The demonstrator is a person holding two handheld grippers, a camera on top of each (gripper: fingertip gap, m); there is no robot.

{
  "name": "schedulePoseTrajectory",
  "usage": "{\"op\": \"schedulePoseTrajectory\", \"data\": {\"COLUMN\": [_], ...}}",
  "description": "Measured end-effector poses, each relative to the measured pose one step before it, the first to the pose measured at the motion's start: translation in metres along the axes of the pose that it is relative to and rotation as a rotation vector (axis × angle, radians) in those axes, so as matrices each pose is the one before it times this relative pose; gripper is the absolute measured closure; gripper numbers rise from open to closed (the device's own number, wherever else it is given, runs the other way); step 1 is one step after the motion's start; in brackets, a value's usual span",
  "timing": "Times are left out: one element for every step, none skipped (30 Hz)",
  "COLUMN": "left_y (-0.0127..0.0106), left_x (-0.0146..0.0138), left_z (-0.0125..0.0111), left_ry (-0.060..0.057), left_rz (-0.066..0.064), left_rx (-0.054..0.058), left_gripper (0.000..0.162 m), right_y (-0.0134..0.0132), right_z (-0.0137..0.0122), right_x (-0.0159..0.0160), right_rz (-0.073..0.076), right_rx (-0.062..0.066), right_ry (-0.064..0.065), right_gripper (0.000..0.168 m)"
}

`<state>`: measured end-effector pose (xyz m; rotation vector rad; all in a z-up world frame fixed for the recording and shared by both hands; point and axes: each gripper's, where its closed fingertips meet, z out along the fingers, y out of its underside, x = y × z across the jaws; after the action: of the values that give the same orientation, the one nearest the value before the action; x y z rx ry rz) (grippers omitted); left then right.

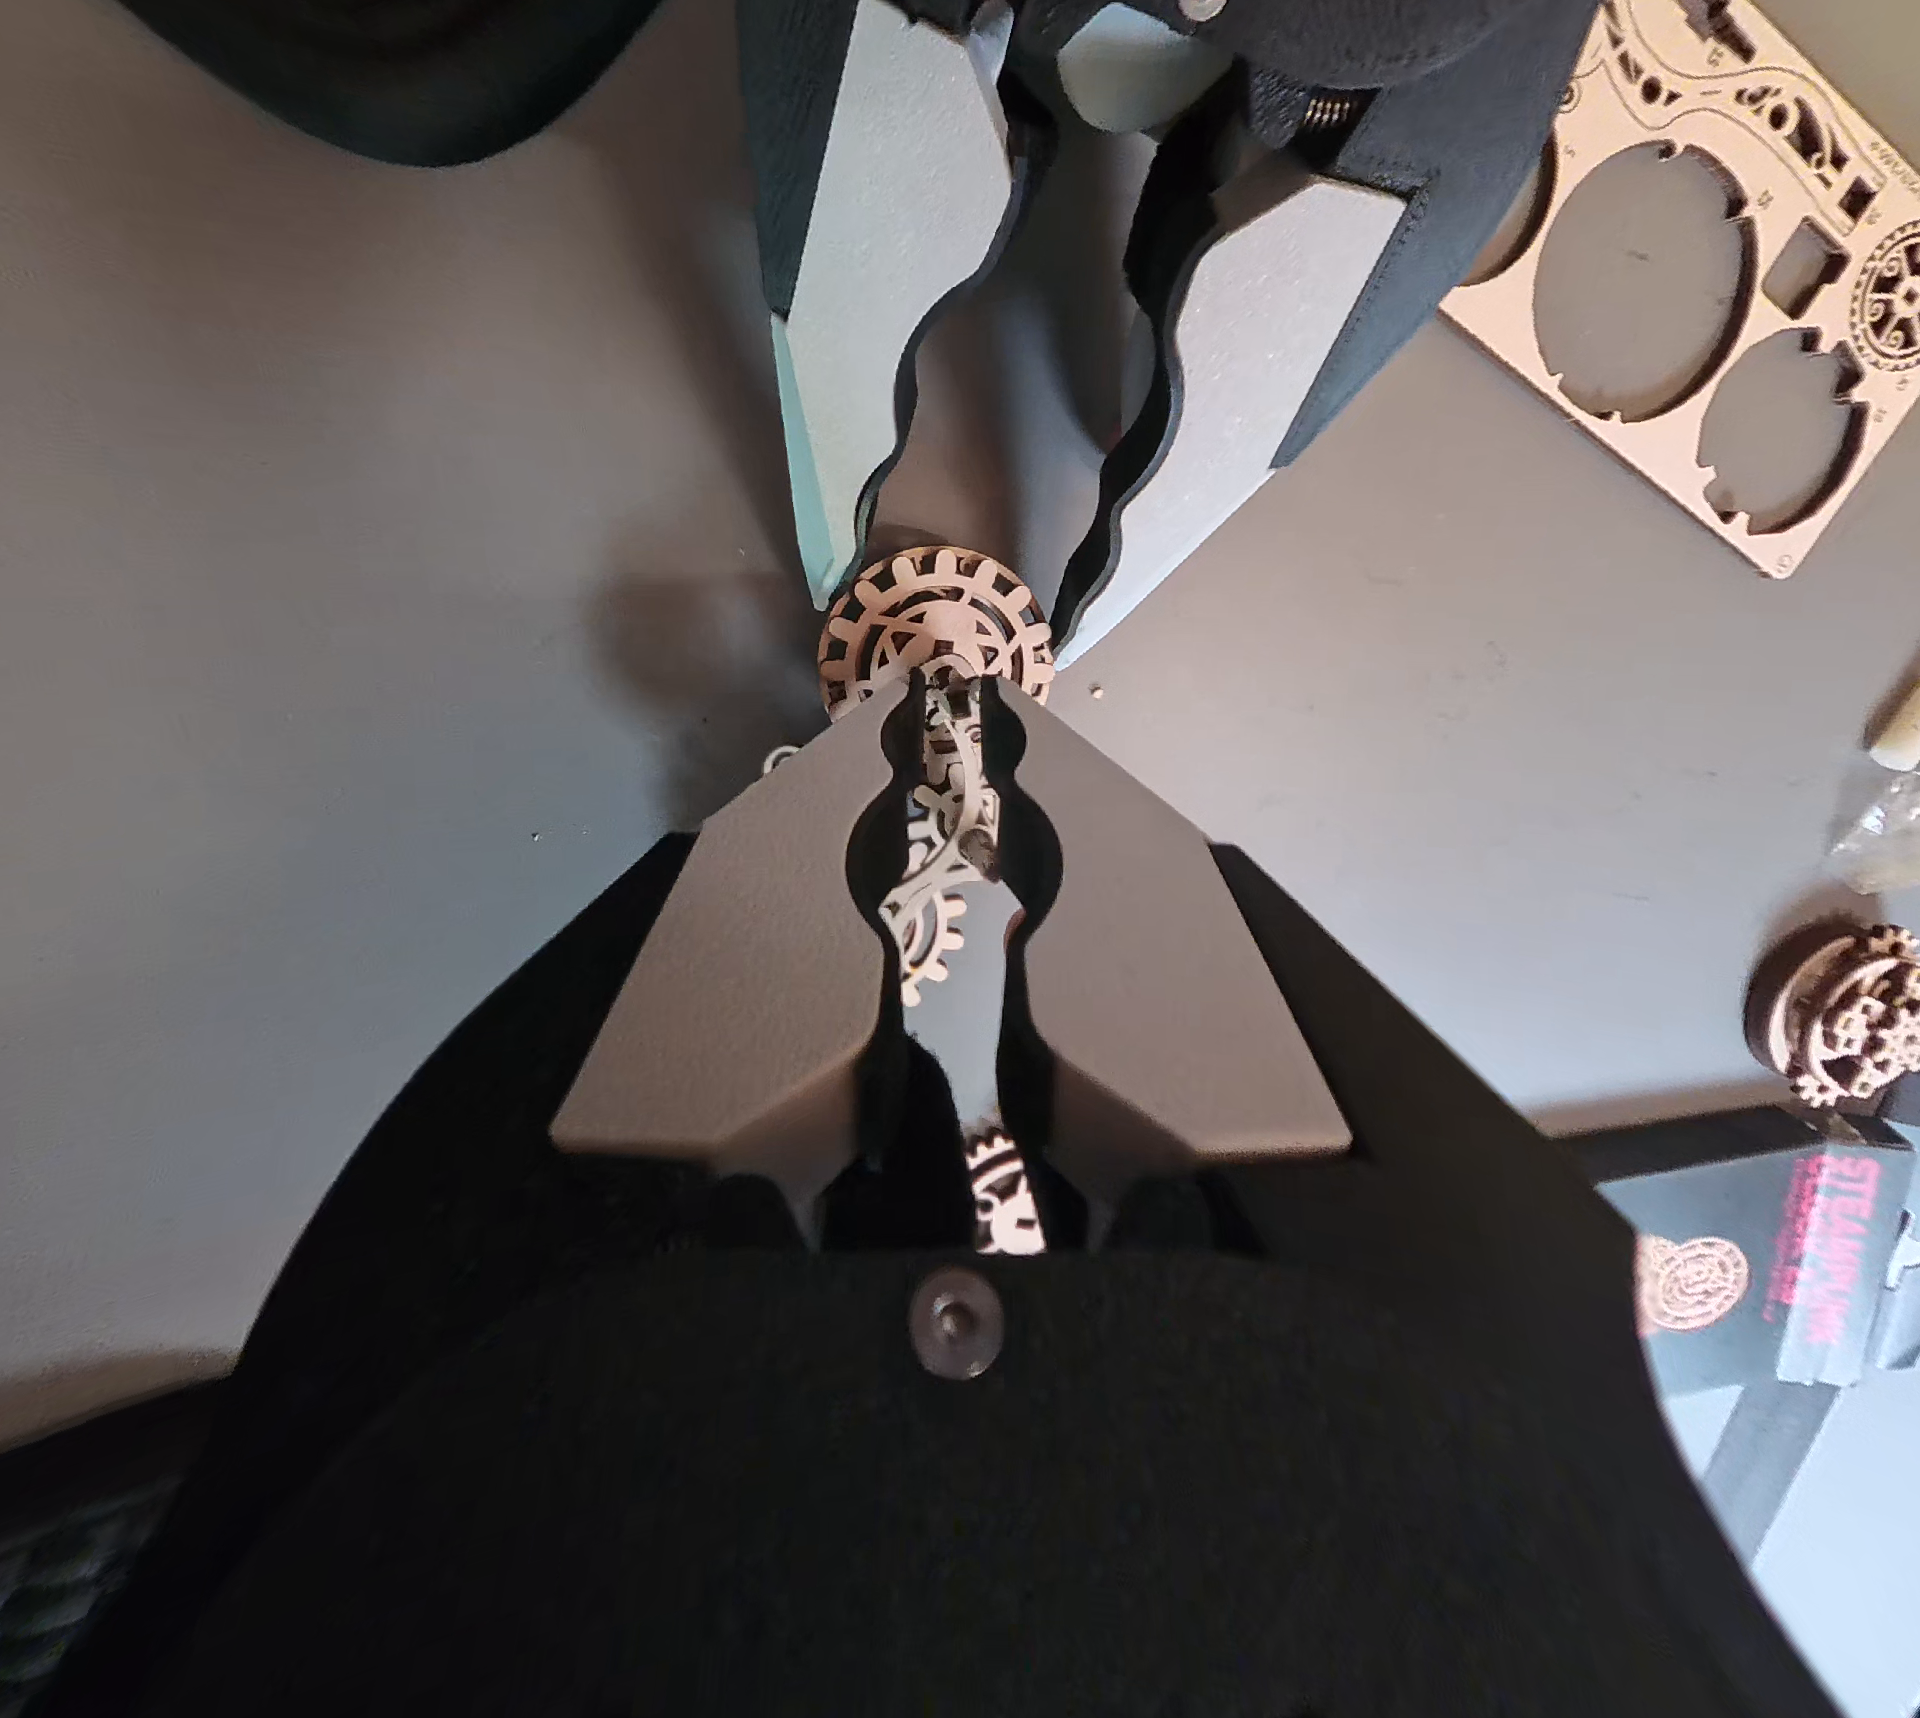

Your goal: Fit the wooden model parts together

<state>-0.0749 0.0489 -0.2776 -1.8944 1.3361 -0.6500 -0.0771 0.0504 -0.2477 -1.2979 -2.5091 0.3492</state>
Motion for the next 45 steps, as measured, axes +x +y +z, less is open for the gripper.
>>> {"op": "schedulePoseTrajectory", "data": {"left_y": [0.00011, 0.00039, -0.00022, -0.00057, -0.00063, -0.00013, 0.00032, 0.00000, -0.00029, -0.00060, -0.00047, -0.00014, 0.00006, 0.00017, -0.00009, -0.00033, -0.00010, -0.00004, 0.00006, 0.00005, 0.00019, 0.00166, 0.00393, 0.00222, 0.00031, -0.00021, -0.00038, -0.00007, 0.00018, 0.00004, -0.00002, -0.00008, 0.00002, -0.00013, -0.00007, 0.00005, -0.00014, -0.00030, -0.00020, 0.00002, -0.00012, -0.00001, -0.00007, -0.00011, -0.00043], "left_x": [0.00024, 0.00011, 0.00017, 0.00003, -0.00009, 0.00000, -0.00015, 0.00021, 0.00014, -0.00014, -0.00012, -0.00003, -0.00009, 0.00008, 0.00005, 0.00001, -0.00022, -0.00009, 0.00001, 0.00025, 0.00003, -0.00076, -0.00076, 0.00034, 0.00119, 0.00040, -0.00016, 0.00003, 0.00020, 0.00007, -0.00055, -0.00051, -0.00029, -0.00021, -0.00011, 0.00000, -0.00001, -0.00023, -0.00022, -0.00017, -0.00018, 0.00007, -0.00003, 0.00008, -0.00004], "left_z": [0.00015, 0.00036, 0.00026, -0.00018, -0.00032, -0.00012, 0.00038, 0.00031, -0.00002, -0.00042, -0.00037, -0.00012, 0.00016, 0.00032, 0.00011, -0.00012, -0.00003, -0.00006, 0.00017, 0.00023, 0.00031, 0.00041, 0.00078, 0.00011, -0.00050, -0.00021, 0.00014, 0.00024, 0.00029, 0.00008, -0.00009, -0.00011, -0.00007, -0.00009, 0.00001, -0.00005, -0.00008, -0.00020, -0.00010, -0.00010, -0.00005, -0.00002, 0.00007, -0.00015, -0.00034], "left_ry": [0.0019, 0.0006, 0.0022, 0.0022, 0.0028, 0.0019, 0.0000, 0.0015, 0.0019, 0.0016, 0.0023, 0.0017, 0.0007, 0.0004, 0.0004, 0.0004, 0.0010, 0.0017, 0.0017, 0.0017, -0.0001, -0.0046, -0.0099, -0.0067, 0.0049, 0.0030, 0.0006, -0.0018, -0.0044, -0.0051, -0.0044, -0.0016, -0.0003, -0.0004, -0.0001, 0.0006, 0.0000, -0.0015, -0.0018, -0.0012, -0.0002, 0.0012, 0.0008, 0.0003, -0.0001], "left_rz": [-0.0001, -0.0005, -0.0024, -0.0038, -0.0045, -0.0030, -0.0014, -0.0008, -0.0018, -0.0040, -0.0041, -0.0030, -0.0009, 0.0002, -0.0007, -0.0015, -0.0029, -0.0035, -0.0017, -0.0001, -0.0002, 0.0027, 0.0181, 0.0210, 0.0022, -0.0024, -0.0064, 0.0001, 0.0082, 0.0069, -0.0005, -0.0040, -0.0032, -0.0014, -0.0004, -0.0006, -0.0005, 0.0003, 0.0000, -0.0010, -0.0011, -0.0006, -0.0007, -0.0002, 0.0005], "left_rx": [-0.0012, -0.0035, 0.0001, 0.0039, 0.0042, 0.0009, -0.0029, -0.0014, 0.0020, 0.0047, 0.0041, 0.0010, -0.0007, -0.0019, 0.0001, 0.0018, 0.0011, 0.0006, -0.0009, -0.0012, -0.0020, -0.0113, -0.0249, -0.0119, -0.0002, 0.0016, 0.0015, 0.0001, -0.0018, 0.0003, 0.0011, 0.0006, 0.0006, 0.0010, 0.0008, -0.0001, 0.0009, 0.0025, 0.0019, 0.0007, 0.0004, 0.0004, 0.0002, 0.0013, 0.0039], "left_gripper": [0.114, 0.114, 0.114, 0.114, 0.114, 0.114, 0.114, 0.114, 0.114, 0.113, 0.114, 0.114, 0.114, 0.113, 0.114, 0.114, 0.114, 0.114, 0.114, 0.114, 0.114, 0.114, 0.114, 0.115, 0.114, 0.114, 0.114, 0.114, 0.114, 0.114, 0.113, 0.113, 0.113, 0.113, 0.113, 0.113, 0.113, 0.113, 0.113, 0.113, 0.113, 0.113, 0.113, 0.113, 0.113], "right_y": [0.00049, 0.00056, -0.00058, -0.00053, -0.00040, 0.00039, 0.00073, 0.00000, -0.00026, -0.00084, 0.00007, 0.00054, 0.00055, 0.00069, -0.00019, 0.00006, 0.00024, 0.00055, 0.00090, 0.00052, 0.00041, -0.00046, -0.00416, -0.00642, 0.00160, 0.00648, 0.00221, -0.00160, -0.00280, -0.00031, 0.00293, 0.00377, 0.00355, 0.00290, 0.00308, 0.00239, 0.00207, 0.00143, 0.00032, -0.00005, -0.00035, -0.00144, -0.00194, -0.00221, -0.00246], "right_z": [0.00015, 0.00039, -0.00018, -0.00077, -0.00082, -0.00016, 0.00015, -0.00006, -0.00057, -0.00098, -0.00062, -0.00026, -0.00022, 0.00009, -0.00024, -0.00043, -0.00050, -0.00024, -0.00021, -0.00012, -0.00034, -0.00122, -0.00482, -0.00813, -0.00396, 0.00104, 0.00138, -0.00138, -0.00383, -0.00369, -0.00221, -0.00069, 0.00068, 0.00131, 0.00131, 0.00102, 0.00078, 0.00080, 0.00101, 0.00132, 0.00202, 0.00232, 0.00242, 0.00271, 0.00277], "right_x": [-0.00028, -0.00004, 0.00013, 0.00072, 0.00047, 0.00017, 0.00020, -0.00006, 0.00029, 0.00083, 0.00036, 0.00020, -0.00010, -0.00019, 0.00013, 0.00008, 0.00055, -0.00003, -0.00009, -0.00046, -0.00040, -0.00019, 0.00310, 0.00409, 0.00072, -0.00284, -0.00367, -0.00018, 0.00049, 0.00079, 0.00407, 0.00258, -0.00100, -0.00247, -0.00095, 0.00078, 0.00038, 0.00003, 0.00031, -0.00018, -0.00095, -0.00177, -0.00169, -0.00142, -0.00134], "right_rz": [0.0056, 0.0055, 0.0077, 0.0091, 0.0091, 0.0067, 0.0036, 0.0042, 0.0043, 0.0073, 0.0081, 0.0067, 0.0049, 0.0014, 0.0025, 0.0035, 0.0027, 0.0037, 0.0022, 0.0044, 0.0019, 0.0004, 0.0149, 0.0171, -0.0096, -0.0383, -0.0164, 0.0101, 0.0263, 0.0298, 0.0141, -0.0002, 0.0085, 0.0119, 0.0018, -0.0054, 0.0003, 0.0059, 0.0044, 0.0013, -0.0025, -0.0079, -0.0101, -0.0106, -0.0097], "right_rx": [0.0022, -0.0003, 0.0061, 0.0056, 0.0055, 0.0027, 0.0006, 0.0042, 0.0037, 0.0088, 0.0063, 0.0040, 0.0028, 0.0005, 0.0036, 0.0031, 0.0036, 0.0033, 0.0005, 0.0032, 0.0024, 0.0064, 0.0298, 0.0423, -0.0152, -0.0436, -0.0175, 0.0088, 0.0218, 0.0105, -0.0067, -0.0093, -0.0099, -0.0076, -0.0092, -0.0043, -0.0035, -0.0004, 0.0057, 0.0047, 0.0010, 0.0016, 0.0005, -0.0008, 0.0009], "right_ry": [0.0021, 0.0046, 0.0031, 0.0039, 0.0018, 0.0015, 0.0034, 0.0019, 0.0025, 0.0047, 0.0013, 0.0022, 0.0018, 0.0015, 0.0029, 0.0014, 0.0038, 0.0018, 0.0011, -0.0012, -0.0003, -0.0009, 0.0136, 0.0092, 0.0054, 0.0117, 0.0060, 0.0078, -0.0103, -0.0159, 0.0123, 0.0124, -0.0071, -0.0149, -0.0026, 0.0095, 0.0028, -0.0029, -0.0016, -0.0030, -0.0048, -0.0073, -0.0063, -0.0065, -0.0081], "right_gripper": [0.160, 0.160, 0.160, 0.160, 0.160, 0.160, 0.160, 0.160, 0.160, 0.160, 0.160, 0.160, 0.160, 0.160, 0.160, 0.160, 0.160, 0.160, 0.160, 0.161, 0.160, 0.162, 0.168, 0.168, 0.168, 0.168, 0.168, 0.168, 0.166, 0.163, 0.161, 0.159, 0.157, 0.154, 0.152, 0.150, 0.148, 0.148, 0.148, 0.149, 0.149, 0.149, 0.149, 0.148, 0.148]}}
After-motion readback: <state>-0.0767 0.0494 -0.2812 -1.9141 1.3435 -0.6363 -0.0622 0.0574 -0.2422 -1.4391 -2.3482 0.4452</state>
